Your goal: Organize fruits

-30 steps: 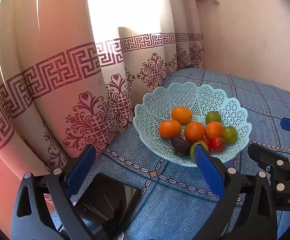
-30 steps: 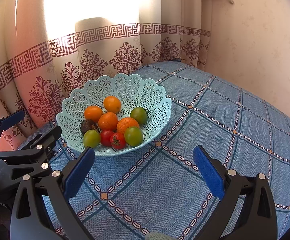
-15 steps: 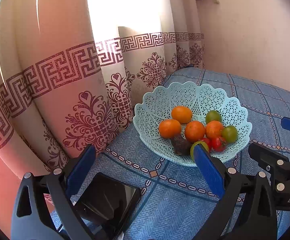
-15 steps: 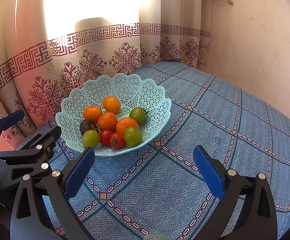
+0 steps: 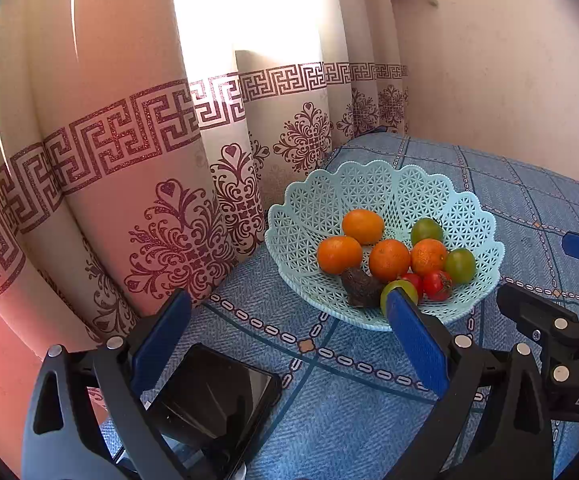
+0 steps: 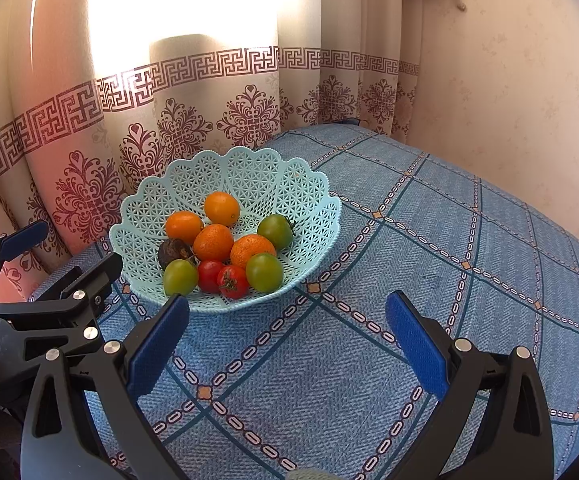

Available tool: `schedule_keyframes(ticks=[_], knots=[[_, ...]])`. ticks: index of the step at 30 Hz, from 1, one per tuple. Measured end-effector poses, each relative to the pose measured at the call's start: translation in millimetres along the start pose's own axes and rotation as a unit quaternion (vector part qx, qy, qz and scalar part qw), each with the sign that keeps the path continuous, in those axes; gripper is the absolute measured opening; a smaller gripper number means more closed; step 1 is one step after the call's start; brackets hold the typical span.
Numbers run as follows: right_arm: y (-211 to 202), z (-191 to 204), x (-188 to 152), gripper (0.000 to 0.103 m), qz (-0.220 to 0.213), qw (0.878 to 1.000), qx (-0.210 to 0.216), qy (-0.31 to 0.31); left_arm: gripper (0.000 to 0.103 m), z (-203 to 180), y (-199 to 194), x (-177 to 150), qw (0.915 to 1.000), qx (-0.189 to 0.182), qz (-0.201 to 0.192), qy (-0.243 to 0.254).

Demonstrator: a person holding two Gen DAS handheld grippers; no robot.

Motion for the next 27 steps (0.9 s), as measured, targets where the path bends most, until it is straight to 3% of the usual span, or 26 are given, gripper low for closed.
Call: schedule_keyframes(ticks=[21, 27], knots=[[-0.5, -0.5, 0.2, 0.098, -0.003, 1.000, -0.002, -0.003, 0.099, 0.2, 0.4, -0.5, 1.0000, -0.002, 0.001, 0.000], [-4.3, -2.8, 2.3, 0.098, -0.022, 1.000, -0.013, -0.007, 0.099, 1.4, 2.2, -0.7, 1.0000, -0.002, 0.002, 0.000]])
Point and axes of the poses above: each gripper's, at about its wrist camera, not at the fingertips, and y roughly the way its jaws point, z to its left, x to its top, the point moved 7 cm from there along y, roughly the way its jaws point, and after that the axes turned 14 degrees about -z, right-handed, at the moved point
